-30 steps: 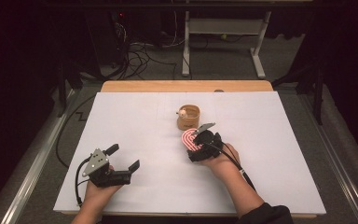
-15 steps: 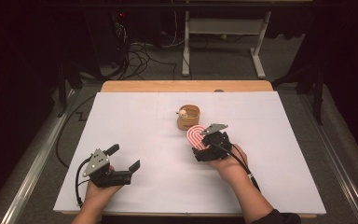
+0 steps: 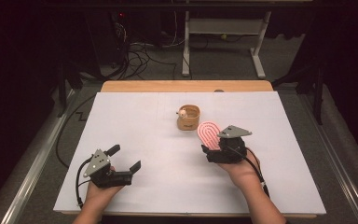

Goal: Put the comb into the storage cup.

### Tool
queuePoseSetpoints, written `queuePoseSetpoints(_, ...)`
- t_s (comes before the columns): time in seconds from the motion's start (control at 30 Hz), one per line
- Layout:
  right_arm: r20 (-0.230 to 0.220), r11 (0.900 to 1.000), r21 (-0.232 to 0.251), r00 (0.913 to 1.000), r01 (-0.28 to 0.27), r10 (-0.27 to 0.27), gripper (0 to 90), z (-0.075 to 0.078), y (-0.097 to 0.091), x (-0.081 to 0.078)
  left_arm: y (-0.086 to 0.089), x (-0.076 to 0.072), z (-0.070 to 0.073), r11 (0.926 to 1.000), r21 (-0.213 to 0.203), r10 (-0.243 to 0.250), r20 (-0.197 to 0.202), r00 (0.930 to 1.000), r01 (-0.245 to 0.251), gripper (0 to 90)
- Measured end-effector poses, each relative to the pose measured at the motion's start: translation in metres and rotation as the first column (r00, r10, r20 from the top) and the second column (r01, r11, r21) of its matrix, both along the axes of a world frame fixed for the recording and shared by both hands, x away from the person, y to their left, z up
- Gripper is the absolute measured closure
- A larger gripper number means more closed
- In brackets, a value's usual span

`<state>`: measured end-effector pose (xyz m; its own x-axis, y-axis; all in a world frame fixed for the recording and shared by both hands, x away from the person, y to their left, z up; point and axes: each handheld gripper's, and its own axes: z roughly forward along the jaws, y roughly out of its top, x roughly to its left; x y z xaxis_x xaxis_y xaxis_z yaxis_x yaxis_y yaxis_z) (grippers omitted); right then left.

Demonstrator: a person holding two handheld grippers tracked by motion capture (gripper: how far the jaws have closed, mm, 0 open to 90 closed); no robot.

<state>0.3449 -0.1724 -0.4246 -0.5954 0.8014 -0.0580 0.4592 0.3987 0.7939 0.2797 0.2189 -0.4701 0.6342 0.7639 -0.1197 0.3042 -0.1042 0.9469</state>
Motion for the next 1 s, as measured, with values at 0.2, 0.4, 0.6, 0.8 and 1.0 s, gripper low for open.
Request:
queuePoseSetpoints(0.2, 0.049, 0.9964, 0.085, 0.9987, 0.009, -0.013, 20.4, -0.002, -0.013, -0.007, 0.002, 0.000, 0.001, 0.9999, 0.000, 0.011, 0.003, 0.9999, -0.011, 0.0)
queuePoseSetpoints(0.4, 0.098, 0.9952, 0.098, 0.9951, -0.001, -0.008, 20.3, -0.003, -0.019, -0.013, 0.001, -0.002, 0.003, 0.9999, 0.010, 0.010, 0.011, 0.9999, -0.010, 0.0)
queuePoseSetpoints(0.6, 0.136, 0.9936, 0.113, 0.9906, -0.003, -0.013, 20.4, -0.001, -0.025, -0.022, 0.001, -0.005, 0.006, 0.9998, 0.010, 0.018, 0.017, 0.9997, -0.019, 0.0)
queuePoseSetpoints(0.8, 0.149, 0.9930, 0.118, 0.9888, -0.007, -0.011, 20.4, -0.001, -0.027, -0.025, 0.000, -0.005, 0.006, 0.9998, 0.011, 0.016, 0.006, 0.9999, -0.016, 0.0)
queuePoseSetpoints(1.0, 0.166, 0.9948, 0.102, 0.9860, -0.005, -0.012, 20.3, -0.002, -0.027, -0.028, 0.000, -0.004, 0.005, 0.9999, 0.013, 0.012, -0.001, 0.9999, -0.012, 0.0)
